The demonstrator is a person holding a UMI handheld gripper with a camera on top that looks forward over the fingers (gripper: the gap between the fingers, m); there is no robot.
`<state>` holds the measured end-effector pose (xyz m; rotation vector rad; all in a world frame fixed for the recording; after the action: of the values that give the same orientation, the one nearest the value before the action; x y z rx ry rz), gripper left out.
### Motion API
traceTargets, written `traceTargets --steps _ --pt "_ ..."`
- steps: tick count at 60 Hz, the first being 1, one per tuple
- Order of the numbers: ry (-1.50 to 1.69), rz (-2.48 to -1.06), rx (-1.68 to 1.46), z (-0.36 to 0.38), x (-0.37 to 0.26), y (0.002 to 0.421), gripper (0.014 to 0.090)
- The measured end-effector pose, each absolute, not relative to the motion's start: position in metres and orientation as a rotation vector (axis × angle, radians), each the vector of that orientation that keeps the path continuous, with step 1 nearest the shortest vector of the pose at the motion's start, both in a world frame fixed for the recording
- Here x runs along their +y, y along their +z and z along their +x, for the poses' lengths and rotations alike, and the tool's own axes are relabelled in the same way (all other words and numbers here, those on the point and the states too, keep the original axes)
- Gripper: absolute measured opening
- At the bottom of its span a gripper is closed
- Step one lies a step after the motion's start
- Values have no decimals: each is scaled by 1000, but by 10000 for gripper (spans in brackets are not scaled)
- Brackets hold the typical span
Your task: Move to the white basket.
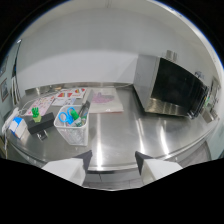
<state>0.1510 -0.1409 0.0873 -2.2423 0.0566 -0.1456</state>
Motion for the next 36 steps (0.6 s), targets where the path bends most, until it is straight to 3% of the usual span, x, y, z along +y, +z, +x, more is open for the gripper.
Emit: traceTargets --steps 19,36 --pt "-16 -2253 -34 82 -172 59 842" --pt "37 -2241 -65 38 -123 39 844"
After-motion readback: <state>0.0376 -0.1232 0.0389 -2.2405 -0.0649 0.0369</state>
